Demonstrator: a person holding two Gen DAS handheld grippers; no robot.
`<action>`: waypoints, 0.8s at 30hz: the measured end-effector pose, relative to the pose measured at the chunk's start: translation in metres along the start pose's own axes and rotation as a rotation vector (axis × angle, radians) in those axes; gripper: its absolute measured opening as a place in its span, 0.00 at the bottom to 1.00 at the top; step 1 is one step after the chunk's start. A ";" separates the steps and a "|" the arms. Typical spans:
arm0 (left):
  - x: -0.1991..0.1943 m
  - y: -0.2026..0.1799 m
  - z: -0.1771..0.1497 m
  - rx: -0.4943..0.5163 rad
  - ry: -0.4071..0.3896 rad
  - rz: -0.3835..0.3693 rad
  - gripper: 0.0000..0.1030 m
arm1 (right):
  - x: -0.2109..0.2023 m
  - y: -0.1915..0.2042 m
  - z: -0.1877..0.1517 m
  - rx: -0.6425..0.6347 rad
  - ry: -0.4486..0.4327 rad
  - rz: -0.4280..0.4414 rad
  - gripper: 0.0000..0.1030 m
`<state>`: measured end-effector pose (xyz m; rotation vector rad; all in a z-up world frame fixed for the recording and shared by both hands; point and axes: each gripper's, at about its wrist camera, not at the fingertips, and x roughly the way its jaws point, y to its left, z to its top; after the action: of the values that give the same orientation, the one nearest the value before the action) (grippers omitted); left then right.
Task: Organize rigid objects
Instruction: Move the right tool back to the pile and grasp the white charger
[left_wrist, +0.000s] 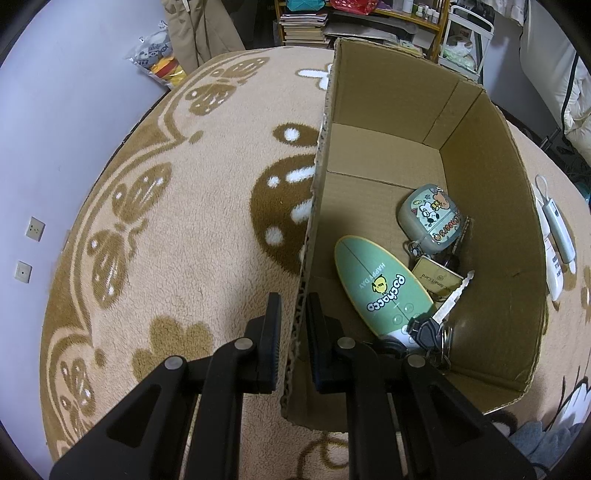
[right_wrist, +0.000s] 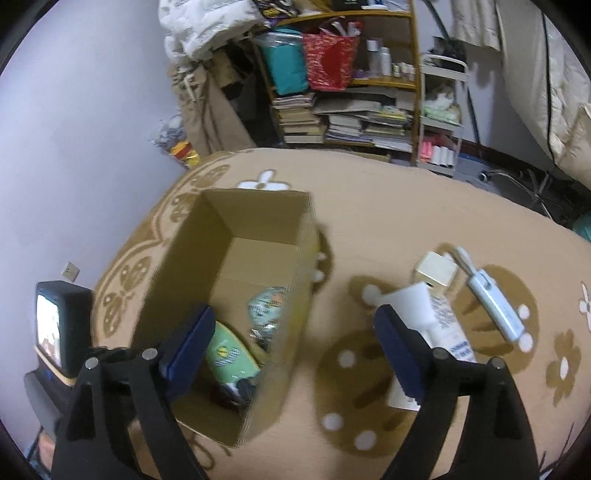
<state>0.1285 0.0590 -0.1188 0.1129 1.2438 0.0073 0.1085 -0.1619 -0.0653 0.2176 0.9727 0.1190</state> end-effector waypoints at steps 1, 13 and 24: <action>0.000 0.000 0.000 0.000 0.000 0.000 0.13 | 0.001 -0.006 -0.001 0.002 0.005 -0.018 0.90; -0.001 0.000 -0.001 0.005 -0.001 0.004 0.13 | 0.012 -0.058 -0.012 0.041 0.007 -0.100 0.90; -0.002 -0.001 -0.001 0.012 -0.007 0.011 0.13 | 0.050 -0.079 -0.015 0.040 0.021 -0.116 0.89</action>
<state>0.1263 0.0583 -0.1171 0.1300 1.2366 0.0087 0.1246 -0.2270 -0.1322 0.1966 1.0065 -0.0052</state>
